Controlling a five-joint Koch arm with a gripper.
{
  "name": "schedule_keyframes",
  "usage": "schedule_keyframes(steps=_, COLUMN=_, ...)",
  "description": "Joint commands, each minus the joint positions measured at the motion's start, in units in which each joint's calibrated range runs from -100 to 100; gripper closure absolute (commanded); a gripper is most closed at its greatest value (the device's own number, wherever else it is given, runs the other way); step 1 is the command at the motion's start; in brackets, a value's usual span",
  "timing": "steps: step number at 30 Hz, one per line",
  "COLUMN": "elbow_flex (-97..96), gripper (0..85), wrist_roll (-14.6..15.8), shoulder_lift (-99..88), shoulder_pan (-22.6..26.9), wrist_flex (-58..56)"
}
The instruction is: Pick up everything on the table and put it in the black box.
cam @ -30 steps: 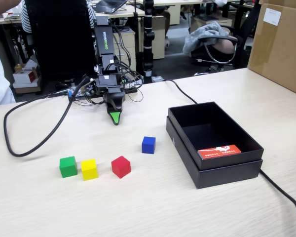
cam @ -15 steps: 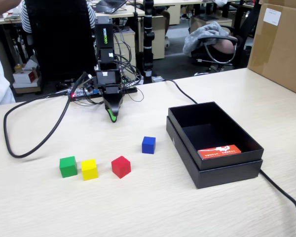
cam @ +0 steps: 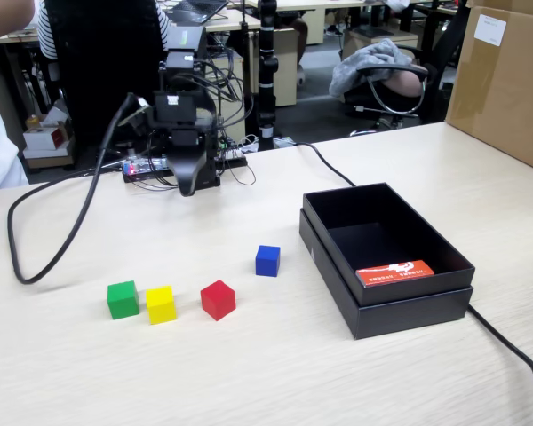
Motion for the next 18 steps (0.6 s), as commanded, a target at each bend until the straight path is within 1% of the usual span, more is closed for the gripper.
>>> schedule_keyframes(steps=1, elbow_flex=12.61, gripper=38.2, wrist_roll=-1.81, shoulder_lift=10.96, shoulder_pan=-2.10, wrist_flex=-0.27)
schedule_keyframes(steps=5, elbow_flex=23.49, gripper=38.3, wrist_roll=-3.27, shoulder_lift=24.72, shoulder_pan=-4.10, wrist_flex=-0.27)
schedule_keyframes(steps=8, elbow_flex=30.56, gripper=38.6, wrist_roll=-3.81, shoulder_lift=33.90, shoulder_pan=-4.79, wrist_flex=-0.79)
schedule_keyframes(steps=10, elbow_flex=37.27, gripper=41.2, wrist_roll=-4.40, shoulder_lift=41.25, shoulder_pan=-4.98, wrist_flex=-3.29)
schedule_keyframes(steps=13, elbow_flex=44.52, gripper=41.2, wrist_roll=-4.44, shoulder_lift=49.28, shoulder_pan=-5.27, wrist_flex=-6.84)
schedule_keyframes(steps=18, elbow_flex=54.04, gripper=41.1, wrist_roll=-5.03, shoulder_lift=61.56, shoulder_pan=-5.96, wrist_flex=-8.39)
